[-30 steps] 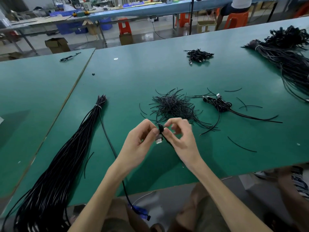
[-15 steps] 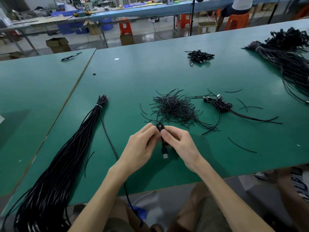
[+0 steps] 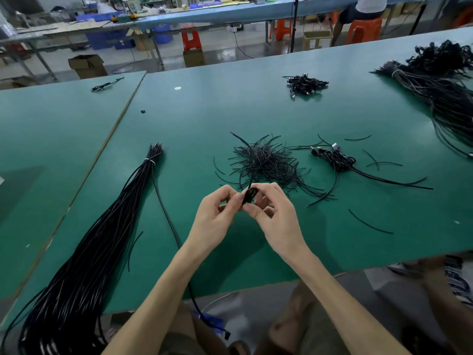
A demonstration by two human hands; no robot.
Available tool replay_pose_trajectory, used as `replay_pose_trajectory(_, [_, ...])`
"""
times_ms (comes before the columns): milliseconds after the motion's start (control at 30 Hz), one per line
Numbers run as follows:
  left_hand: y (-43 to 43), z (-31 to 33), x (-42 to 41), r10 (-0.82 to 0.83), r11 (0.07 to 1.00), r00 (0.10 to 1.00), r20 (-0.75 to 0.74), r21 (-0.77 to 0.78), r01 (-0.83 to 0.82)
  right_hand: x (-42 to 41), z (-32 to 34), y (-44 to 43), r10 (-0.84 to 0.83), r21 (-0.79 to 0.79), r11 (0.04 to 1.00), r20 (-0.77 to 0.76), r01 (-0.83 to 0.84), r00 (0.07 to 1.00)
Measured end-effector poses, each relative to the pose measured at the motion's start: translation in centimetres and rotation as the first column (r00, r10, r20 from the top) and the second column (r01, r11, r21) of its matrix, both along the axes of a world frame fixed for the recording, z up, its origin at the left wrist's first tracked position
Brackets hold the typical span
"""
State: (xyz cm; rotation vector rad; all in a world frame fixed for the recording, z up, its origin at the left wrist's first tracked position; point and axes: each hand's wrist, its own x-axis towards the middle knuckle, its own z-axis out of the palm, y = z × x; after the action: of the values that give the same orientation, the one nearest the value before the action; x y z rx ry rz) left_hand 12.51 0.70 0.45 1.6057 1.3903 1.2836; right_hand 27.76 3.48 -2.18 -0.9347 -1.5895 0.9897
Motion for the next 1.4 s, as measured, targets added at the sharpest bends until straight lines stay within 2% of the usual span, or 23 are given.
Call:
replay_pose_trajectory(100, [0.4, 0.2, -0.3, 0.053, 0.998, 0.998, 0.039, -0.025, -0.052, 0.2, -0.4, 0.0, 0.025, 0.055, 0.998, -0.014, -0.024, 1.000])
replay_pose_trajectory(233, [0.7, -0.1, -0.6, 0.129, 0.992, 0.991, -0.032, -0.001, -0.129, 0.2, 0.0, -0.2, 0.191, -0.179, 0.958, -0.188, -0.225, 0.963])
replay_pose_trajectory(300, [0.8, -0.2, -0.7, 0.162, 0.987, 0.986, -0.040, 0.003, -0.162, 0.5, 0.3, -0.2, 0.223, -0.230, 0.931, -0.255, -0.283, 0.941])
replay_pose_trajectory(333, [0.9, -0.2, -0.7, 0.172, 0.985, 0.984, -0.042, 0.006, -0.171, 0.6, 0.5, -0.2, 0.219, -0.223, 0.936, -0.239, -0.273, 0.946])
replay_pose_trajectory(400, [1.0, -0.1, -0.8, 0.169, 0.986, 0.984, -0.054, 0.008, -0.169, 0.5, 0.5, -0.1, 0.193, -0.188, 0.959, -0.102, -0.210, 0.976])
replay_pose_trajectory(467, [0.9, 0.1, -0.7, 0.134, 0.991, 0.989, -0.059, 0.019, -0.134, 0.2, 0.2, 0.1, 0.170, -0.167, 0.973, 0.049, -0.160, 0.984])
replay_pose_trajectory(533, [0.6, 0.4, -0.6, 0.068, 0.997, 0.997, -0.042, 0.035, -0.066, 0.1, -0.1, 0.2, 0.142, -0.160, 0.979, 0.091, -0.127, 0.986])
replay_pose_trajectory(600, [0.2, 0.8, -0.6, -0.003, 0.999, 0.999, -0.035, 0.051, 0.005, 0.1, -0.1, 0.3, 0.113, -0.167, 0.981, 0.073, -0.100, 0.991])
replay_pose_trajectory(700, [-0.5, 1.4, -0.5, -0.085, 0.994, 0.989, -0.122, 0.062, 0.093, 0.1, -0.2, 0.5, 0.117, -0.197, 0.974, 0.033, -0.108, 0.993])
replay_pose_trajectory(800, [-1.2, 1.3, -0.1, -0.173, 0.978, 0.954, -0.245, 0.074, 0.197, 0.3, -0.2, 0.6, 0.143, -0.197, 0.968, -0.068, -0.154, 0.987])
replay_pose_trajectory(867, [-1.6, 0.5, 0.0, -0.186, 0.977, 0.934, -0.306, 0.044, 0.209, 0.7, -0.2, 0.7, 0.152, -0.216, 0.958, -0.172, -0.188, 0.973])
replay_pose_trajectory(933, [-1.8, -0.3, -0.3, -0.167, 0.984, 0.933, -0.320, 0.002, 0.177, 0.9, -0.2, 0.7, 0.168, -0.228, 0.948, -0.225, -0.220, 0.960])
replay_pose_trajectory(1067, [-1.0, -1.0, -0.9, -0.062, 0.998, 0.954, -0.294, -0.030, 0.055, 0.9, -0.2, 0.7, 0.178, -0.237, 0.943, -0.236, -0.235, 0.955])
replay_pose_trajectory(1267, [1.2, -1.8, -1.0, 0.108, 0.991, 0.961, -0.255, -0.046, -0.124, 0.9, -0.1, 0.7, 0.104, -0.277, 0.942, -0.292, -0.188, 0.951])
replay_pose_trajectory(1400, [2.6, -1.6, -0.9, 0.189, 0.979, 0.935, -0.300, -0.021, -0.204, 0.9, 0.2, 0.4, 0.191, -0.264, 0.929, -0.262, -0.260, 0.946])
